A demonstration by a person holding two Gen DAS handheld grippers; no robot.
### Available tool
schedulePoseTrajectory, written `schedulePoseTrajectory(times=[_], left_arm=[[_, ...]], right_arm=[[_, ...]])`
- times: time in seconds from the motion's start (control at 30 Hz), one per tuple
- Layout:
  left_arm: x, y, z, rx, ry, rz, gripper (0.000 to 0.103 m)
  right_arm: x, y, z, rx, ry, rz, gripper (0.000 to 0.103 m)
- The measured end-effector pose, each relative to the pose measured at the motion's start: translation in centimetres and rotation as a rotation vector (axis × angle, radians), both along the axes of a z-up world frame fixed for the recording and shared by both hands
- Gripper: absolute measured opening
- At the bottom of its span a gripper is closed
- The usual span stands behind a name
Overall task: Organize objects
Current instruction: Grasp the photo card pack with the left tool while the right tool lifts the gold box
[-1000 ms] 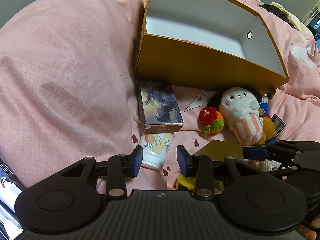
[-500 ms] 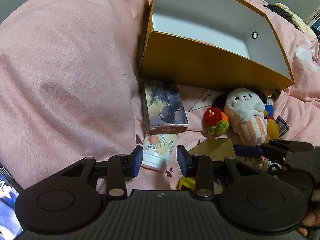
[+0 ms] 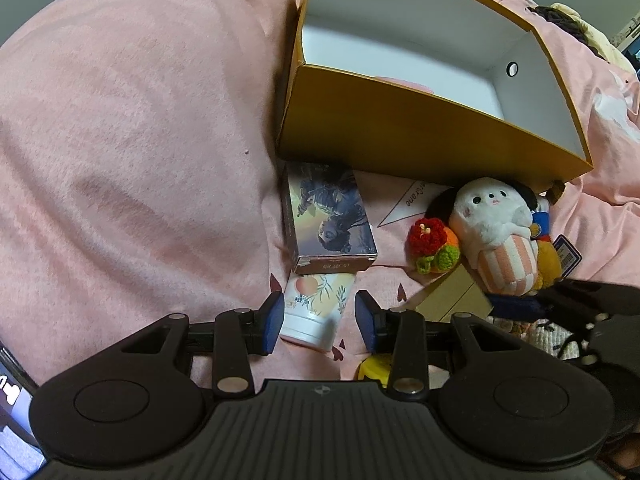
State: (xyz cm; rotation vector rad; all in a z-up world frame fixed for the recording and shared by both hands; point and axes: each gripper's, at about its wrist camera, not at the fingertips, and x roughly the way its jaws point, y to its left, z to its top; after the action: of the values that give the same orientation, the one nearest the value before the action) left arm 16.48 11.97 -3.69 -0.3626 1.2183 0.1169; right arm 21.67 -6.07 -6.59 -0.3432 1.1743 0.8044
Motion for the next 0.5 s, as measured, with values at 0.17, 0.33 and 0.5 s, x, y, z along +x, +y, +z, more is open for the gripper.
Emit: schedulePoseTrajectory(times=[0.17, 0.33, 0.5], left_arm=[[0.5, -0.1, -0.3, -0.017, -0.004, 0.010, 0.049], [1.2, 0.3, -0.7, -0.046, 0.000, 0.050, 0.052], [2.2, 0.3, -1.1, -0.045, 0.009, 0.080, 0.058]], right_arm=[[1.5, 0.2, -1.1, -0.033, 0.052, -0.046, 0.062], [2.7, 0.5, -2.0, 0.030, 0.067, -0.086, 0.061], [2.8, 1.4, -2.3, 0.030, 0.023, -0.047, 0.068]])
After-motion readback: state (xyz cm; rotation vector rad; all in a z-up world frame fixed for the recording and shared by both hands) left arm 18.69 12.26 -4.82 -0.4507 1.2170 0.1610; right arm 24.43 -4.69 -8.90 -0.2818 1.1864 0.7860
